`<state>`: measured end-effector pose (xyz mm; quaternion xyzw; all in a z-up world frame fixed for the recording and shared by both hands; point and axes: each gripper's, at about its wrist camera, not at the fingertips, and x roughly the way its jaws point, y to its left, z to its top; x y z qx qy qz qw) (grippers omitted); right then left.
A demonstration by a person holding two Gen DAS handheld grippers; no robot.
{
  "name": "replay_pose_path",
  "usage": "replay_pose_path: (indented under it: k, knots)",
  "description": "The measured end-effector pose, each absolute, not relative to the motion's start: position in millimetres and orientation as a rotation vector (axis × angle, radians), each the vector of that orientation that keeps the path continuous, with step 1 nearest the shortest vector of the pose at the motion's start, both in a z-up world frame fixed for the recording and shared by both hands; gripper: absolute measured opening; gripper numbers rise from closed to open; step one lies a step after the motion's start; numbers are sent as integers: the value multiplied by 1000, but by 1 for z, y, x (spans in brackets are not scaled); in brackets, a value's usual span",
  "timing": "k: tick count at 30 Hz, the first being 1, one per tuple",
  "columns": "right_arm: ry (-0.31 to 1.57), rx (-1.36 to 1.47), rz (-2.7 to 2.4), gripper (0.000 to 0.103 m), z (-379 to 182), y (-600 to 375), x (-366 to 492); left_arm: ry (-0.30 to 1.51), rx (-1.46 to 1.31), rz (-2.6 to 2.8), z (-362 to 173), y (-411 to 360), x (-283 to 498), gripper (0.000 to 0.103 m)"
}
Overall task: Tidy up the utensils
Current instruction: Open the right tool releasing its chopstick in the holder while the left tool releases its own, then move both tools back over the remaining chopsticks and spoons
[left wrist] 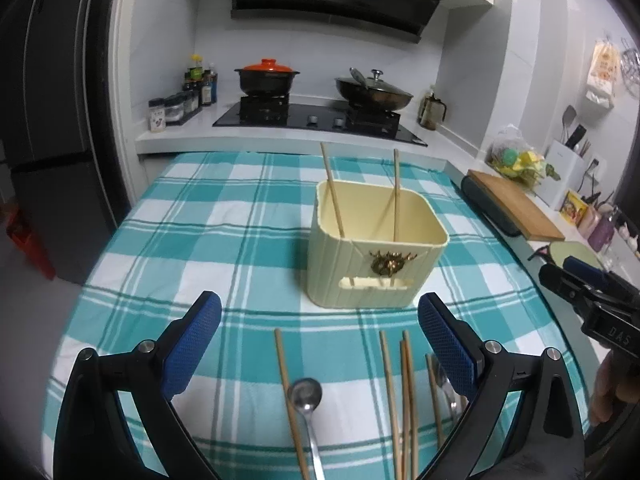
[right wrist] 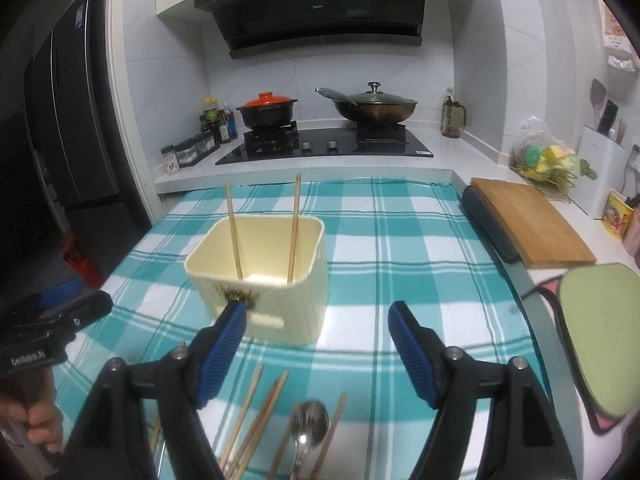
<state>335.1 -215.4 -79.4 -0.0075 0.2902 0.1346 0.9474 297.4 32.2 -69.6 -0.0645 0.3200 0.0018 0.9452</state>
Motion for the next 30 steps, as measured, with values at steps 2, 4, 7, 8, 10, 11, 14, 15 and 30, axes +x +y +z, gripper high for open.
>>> replay_pose_path:
  k: [2, 4, 7, 8, 10, 11, 14, 15, 30]
  knots:
    - [584, -25, 255, 77, -83, -217, 314, 644, -94, 29, -70, 29, 280, 99]
    - [574, -32, 236, 78, -87, -219, 293, 639, -57, 48, -68, 25, 267, 99]
    - [565, -39, 212, 80, -93, -219, 266, 615, -25, 63, -63, 22, 248, 100]
    - [564, -41, 206, 80, -95, -219, 258, 606, -21, 65, -62, 21, 243, 101]
    - [560, -47, 191, 80, -98, -218, 244, 590, -12, 69, -59, 19, 233, 103]
    - [558, -50, 184, 80, -99, -218, 237, 584, -8, 71, -58, 18, 229, 103]
    - [555, -52, 164, 80, -100, -218, 220, 579, 2, 83, -57, 14, 219, 103]
    - [557, -55, 158, 80, -100, -218, 216, 580, 9, 93, -58, 13, 217, 103]
    - [561, -83, 121, 80, -101, -219, 191, 595, 57, 104, -67, -5, 201, 103]
